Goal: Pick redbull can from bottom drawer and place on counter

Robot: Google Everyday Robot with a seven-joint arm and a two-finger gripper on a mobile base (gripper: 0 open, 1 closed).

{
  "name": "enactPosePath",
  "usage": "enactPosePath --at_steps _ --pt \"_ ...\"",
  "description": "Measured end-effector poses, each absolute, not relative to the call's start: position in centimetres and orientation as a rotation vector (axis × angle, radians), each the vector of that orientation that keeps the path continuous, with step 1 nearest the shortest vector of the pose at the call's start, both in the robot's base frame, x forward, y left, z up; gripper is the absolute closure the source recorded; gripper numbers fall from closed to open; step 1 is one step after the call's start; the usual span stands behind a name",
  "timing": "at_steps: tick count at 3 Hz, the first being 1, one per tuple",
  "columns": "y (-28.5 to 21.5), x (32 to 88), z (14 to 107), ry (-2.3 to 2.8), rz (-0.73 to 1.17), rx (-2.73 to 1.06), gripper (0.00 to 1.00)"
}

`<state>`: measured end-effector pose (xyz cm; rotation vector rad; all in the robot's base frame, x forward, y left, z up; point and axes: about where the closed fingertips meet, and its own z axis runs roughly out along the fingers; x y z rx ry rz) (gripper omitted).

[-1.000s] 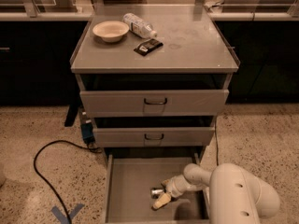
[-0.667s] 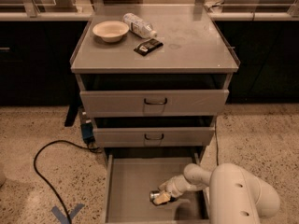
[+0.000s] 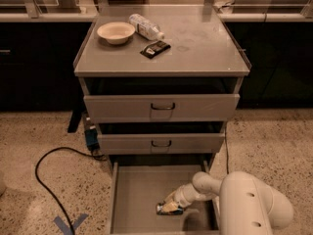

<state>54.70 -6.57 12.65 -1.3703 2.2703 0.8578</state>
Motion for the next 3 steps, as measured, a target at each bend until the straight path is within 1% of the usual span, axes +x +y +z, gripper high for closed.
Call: enactPosePath --at_steps 1,2,3 --pt "-6.8 54.3 14.2 2.248 0.888 -1.347 1.0" --pt "-7.0 54.1 18.2 2.176 0.907 -1.33 1.0" --pt "-7.1 54.0 18.8 2.17 0.908 -1.327 1.0"
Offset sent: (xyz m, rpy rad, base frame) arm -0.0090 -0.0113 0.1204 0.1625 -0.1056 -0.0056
